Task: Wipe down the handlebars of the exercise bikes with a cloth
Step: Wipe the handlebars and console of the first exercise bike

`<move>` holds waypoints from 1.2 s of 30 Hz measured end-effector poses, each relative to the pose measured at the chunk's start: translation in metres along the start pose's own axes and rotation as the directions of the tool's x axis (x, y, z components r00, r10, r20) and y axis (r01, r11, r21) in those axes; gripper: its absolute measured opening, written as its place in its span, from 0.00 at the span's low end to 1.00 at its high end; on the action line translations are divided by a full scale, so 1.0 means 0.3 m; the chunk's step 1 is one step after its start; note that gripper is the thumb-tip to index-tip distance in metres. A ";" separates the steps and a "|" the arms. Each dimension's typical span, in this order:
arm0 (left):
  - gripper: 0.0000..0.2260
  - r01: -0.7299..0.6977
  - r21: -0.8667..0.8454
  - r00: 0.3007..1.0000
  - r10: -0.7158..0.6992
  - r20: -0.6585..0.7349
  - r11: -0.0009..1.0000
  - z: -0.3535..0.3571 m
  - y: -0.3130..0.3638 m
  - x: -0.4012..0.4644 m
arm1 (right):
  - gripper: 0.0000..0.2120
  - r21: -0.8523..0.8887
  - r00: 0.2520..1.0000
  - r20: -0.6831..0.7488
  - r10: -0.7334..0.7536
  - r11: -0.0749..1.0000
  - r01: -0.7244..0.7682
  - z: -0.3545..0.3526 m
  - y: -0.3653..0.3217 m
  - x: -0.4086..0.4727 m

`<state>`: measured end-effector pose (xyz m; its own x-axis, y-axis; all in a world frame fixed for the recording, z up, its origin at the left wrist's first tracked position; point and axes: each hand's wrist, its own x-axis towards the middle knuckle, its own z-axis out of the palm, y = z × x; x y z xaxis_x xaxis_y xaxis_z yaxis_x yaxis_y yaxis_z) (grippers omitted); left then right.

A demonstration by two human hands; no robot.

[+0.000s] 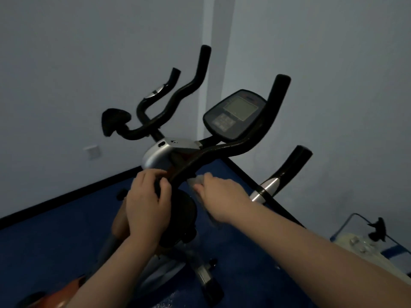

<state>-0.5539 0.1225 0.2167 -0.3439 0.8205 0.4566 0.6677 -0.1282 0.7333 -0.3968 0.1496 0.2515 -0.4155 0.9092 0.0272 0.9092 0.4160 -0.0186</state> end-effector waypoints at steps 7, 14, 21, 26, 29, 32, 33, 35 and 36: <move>0.10 0.011 -0.004 1.000 -0.012 -0.020 1.000 0.002 -0.012 0.018 | 0.17 0.182 0.999 0.041 0.028 0.983 -0.035 0.016 0.024 0.024; 0.04 0.146 -0.166 0.986 -0.156 -0.049 0.975 -0.004 -0.024 0.000 | 0.12 0.289 0.999 0.027 0.018 0.957 -0.025 -0.003 0.038 0.006; 0.10 0.339 -0.382 0.940 -0.325 0.102 0.860 0.005 -0.051 0.002 | 0.21 0.072 0.886 -0.375 -0.274 0.944 0.322 -0.207 0.049 0.124; 0.11 0.325 -0.460 0.946 -0.295 0.138 0.826 0.004 -0.074 -0.001 | 0.16 -0.119 0.842 -0.061 -0.536 0.842 0.527 -0.048 -0.054 0.214; 0.09 0.316 -0.475 0.949 -0.277 0.151 0.821 0.004 -0.083 -0.003 | 0.16 -0.159 0.805 -0.086 -0.587 0.806 0.571 -0.092 0.052 0.246; 0.07 0.285 -0.471 0.958 -0.230 0.173 0.835 0.004 -0.083 0.001 | 0.14 -0.106 0.890 -0.175 -0.421 0.907 0.408 -0.172 0.166 0.268; 0.08 0.264 -0.464 0.963 -0.209 0.169 0.846 0.003 -0.083 0.003 | 0.13 -0.069 0.906 -0.194 -0.377 0.926 0.371 -0.171 0.165 0.259; 0.09 0.240 -0.447 0.969 -0.182 0.168 0.862 0.006 -0.084 0.008 | 0.17 -0.023 0.921 -0.186 -0.343 0.938 0.345 -0.112 0.086 0.226; 0.10 0.241 -0.445 0.968 -0.182 0.170 0.863 0.009 -0.086 0.008 | 0.19 0.006 0.922 -0.176 -0.344 0.936 0.351 -0.080 0.033 0.212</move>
<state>-0.5702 0.1293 0.1977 -0.3422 0.9128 0.2227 0.1995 -0.1610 0.9666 -0.4136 0.2110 0.2771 -0.6911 0.6922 0.2078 0.7055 0.7086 -0.0141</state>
